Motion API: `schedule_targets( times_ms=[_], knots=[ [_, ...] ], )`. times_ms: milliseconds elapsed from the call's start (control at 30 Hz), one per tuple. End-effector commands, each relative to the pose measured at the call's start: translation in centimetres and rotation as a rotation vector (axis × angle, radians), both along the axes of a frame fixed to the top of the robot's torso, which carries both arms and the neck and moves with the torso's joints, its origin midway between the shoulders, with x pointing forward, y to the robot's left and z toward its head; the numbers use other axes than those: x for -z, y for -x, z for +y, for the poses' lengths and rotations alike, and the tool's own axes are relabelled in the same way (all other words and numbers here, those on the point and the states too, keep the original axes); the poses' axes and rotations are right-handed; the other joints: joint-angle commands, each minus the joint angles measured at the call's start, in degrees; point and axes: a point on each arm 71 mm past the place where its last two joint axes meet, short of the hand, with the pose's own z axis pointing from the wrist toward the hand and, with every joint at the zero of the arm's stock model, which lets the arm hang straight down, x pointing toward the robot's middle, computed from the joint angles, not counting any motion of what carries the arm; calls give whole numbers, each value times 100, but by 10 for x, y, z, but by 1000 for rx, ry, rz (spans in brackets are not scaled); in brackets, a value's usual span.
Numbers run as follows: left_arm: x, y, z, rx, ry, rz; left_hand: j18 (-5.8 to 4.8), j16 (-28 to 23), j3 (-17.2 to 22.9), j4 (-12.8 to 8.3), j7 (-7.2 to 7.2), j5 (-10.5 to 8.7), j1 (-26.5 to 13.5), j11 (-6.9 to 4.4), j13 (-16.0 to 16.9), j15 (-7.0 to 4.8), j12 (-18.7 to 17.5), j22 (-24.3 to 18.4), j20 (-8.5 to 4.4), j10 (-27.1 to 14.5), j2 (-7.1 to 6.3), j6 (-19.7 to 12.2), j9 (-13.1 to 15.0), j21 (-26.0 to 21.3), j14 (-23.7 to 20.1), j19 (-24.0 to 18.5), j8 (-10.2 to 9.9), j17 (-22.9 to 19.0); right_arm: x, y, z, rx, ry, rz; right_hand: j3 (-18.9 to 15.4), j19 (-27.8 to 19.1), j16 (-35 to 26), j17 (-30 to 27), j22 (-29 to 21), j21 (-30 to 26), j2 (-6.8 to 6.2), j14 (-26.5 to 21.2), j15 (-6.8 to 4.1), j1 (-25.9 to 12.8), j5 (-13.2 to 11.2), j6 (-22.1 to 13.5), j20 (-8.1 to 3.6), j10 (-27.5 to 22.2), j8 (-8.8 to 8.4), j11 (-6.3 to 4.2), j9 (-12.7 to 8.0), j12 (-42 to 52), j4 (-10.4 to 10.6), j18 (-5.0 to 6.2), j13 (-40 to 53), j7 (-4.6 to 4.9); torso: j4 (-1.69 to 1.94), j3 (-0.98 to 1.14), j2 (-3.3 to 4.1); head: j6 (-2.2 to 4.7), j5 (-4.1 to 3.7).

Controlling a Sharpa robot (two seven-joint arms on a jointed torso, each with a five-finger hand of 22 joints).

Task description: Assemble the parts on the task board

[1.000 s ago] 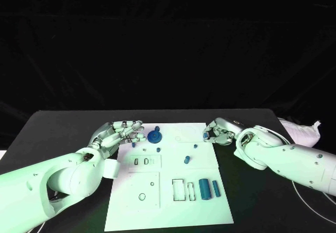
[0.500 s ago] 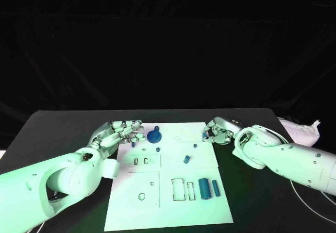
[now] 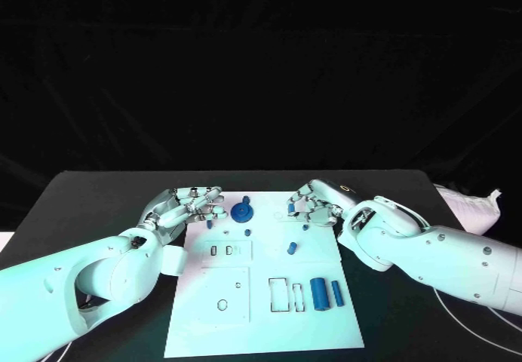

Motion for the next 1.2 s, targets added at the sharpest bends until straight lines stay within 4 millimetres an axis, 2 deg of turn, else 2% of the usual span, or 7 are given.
schedule_targets(
  times_ms=[33,333,533,633,700,800,1200],
  knots=[
    [-1,-1,-2,15,14,-9,48,-34,28,11,-2,-3,-3,-3,-5,26,-16,-9,13,-33,-42,-34,-6,-32,-28,25,-14,7,-3,5,22,2,38,-45,48,-3,27,1307,-6,26,28,564,-36,-29,25,165,-32,84,32,-103,40,17,5,-61,139,-177,26,-19,-34,-38,42],
    [0,-3,0,3,10,-14,49,-44,49,-2,-2,-3,-7,-3,-5,27,-16,-11,14,-37,-42,-36,-6,-40,-29,27,-13,17,12,20,79,-69,110,34,71,-6,6,1262,-15,21,26,554,-37,-12,26,145,-34,53,16,-101,38,-57,-28,-59,90,-171,114,-90,-79,-145,55],
    [0,-4,2,-7,6,-16,49,-44,49,-2,-2,-3,-7,-3,-5,27,-16,-11,14,-37,-42,-36,-6,-40,-29,27,-13,17,23,29,102,-100,141,41,77,-8,2,1254,-19,18,26,552,-36,-10,29,140,-34,42,12,-100,38,-81,-35,-59,75,-168,142,-108,-87,-212,108],
    [0,-4,2,-11,5,-17,49,-44,49,-2,-2,-3,-7,-3,-5,27,-16,-11,14,-37,-42,-36,-6,-40,-29,27,-13,17,29,33,111,-113,155,45,80,-11,-4,1243,-28,14,23,550,-35,-8,32,137,-34,37,10,-99,37,-91,-42,-57,68,-167,151,-107,-87,-226,116],
    [0,-5,3,-12,5,-18,49,-44,49,-2,-2,-3,-7,-3,-5,27,-16,-11,14,-37,-42,-36,-6,-40,-29,27,-13,17,33,35,117,-122,164,53,80,-12,-4,1242,-30,13,21,550,-35,-10,32,136,-34,35,9,-98,38,-95,-43,-57,66,-166,128,-97,-79,-218,159],
    [0,-5,3,-13,4,-18,49,-49,59,-9,-2,-2,-4,-3,-5,27,-16,-13,14,-39,-42,-38,-6,-43,-32,25,-14,20,38,38,124,-132,175,67,80,-13,-6,1240,-31,12,21,549,-34,-16,32,137,-34,34,9,-96,38,-96,-41,-56,66,-164,129,-91,-77,-230,187],
    [0,-5,3,-13,4,-17,49,-49,59,-9,-2,-2,-4,-3,-5,27,-16,-13,14,-39,-42,-38,-6,-43,-32,25,-14,20,47,38,128,-126,200,100,80,-12,-8,1235,-31,12,21,548,-33,-26,33,137,-34,34,8,-94,39,-99,-39,-56,65,-161,119,-89,-71,-260,199]
  ],
)
